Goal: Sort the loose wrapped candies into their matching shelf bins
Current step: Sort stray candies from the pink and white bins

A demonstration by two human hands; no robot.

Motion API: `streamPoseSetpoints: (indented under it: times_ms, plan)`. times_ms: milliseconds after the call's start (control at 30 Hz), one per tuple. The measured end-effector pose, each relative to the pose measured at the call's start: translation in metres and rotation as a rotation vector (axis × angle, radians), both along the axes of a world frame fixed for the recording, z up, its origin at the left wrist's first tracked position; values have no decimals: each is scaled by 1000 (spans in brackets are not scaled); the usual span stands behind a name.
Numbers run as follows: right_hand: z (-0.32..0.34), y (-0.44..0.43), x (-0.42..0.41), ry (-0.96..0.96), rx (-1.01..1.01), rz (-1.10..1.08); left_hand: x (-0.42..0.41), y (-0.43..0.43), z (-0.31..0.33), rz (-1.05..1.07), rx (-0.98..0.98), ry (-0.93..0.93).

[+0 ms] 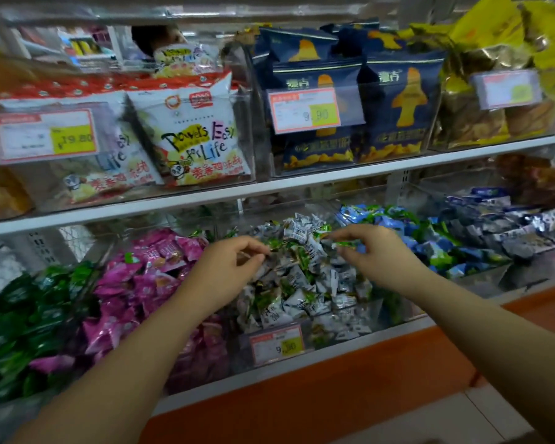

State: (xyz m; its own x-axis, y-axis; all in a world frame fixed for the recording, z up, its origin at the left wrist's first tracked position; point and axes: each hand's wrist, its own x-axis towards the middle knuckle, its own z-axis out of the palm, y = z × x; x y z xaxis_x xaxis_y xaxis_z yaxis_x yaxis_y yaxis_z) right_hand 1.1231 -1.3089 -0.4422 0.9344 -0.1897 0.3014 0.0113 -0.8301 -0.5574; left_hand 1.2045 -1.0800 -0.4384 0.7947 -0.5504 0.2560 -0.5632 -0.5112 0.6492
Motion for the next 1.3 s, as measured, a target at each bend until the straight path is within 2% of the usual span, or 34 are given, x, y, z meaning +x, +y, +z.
streamPoseSetpoints:
  times_ms: [267,467,533,733,867,1000,1200,1300]
  plan:
    - [6,109,36,69,-54,324,10,120,1,290,-115,-30]
    - [0,170,65,131,-151,435,12,187,-24,472,-139,-104]
    - [0,186,75,140,-163,472,15,199,-32,497,-124,-119]
    - [-4,241,103,236,-246,774,27,211,-40,497,8,-146]
    - [-12,255,116,280,-479,864,30,215,-42,457,-2,-119]
    - [-6,237,122,257,-502,869,31,218,-46,416,-20,-98]
    - [-2,187,123,311,-712,626,31,216,-46,405,-24,-87]
    - [-4,183,115,321,-685,569,30,214,-45,411,-44,-74]
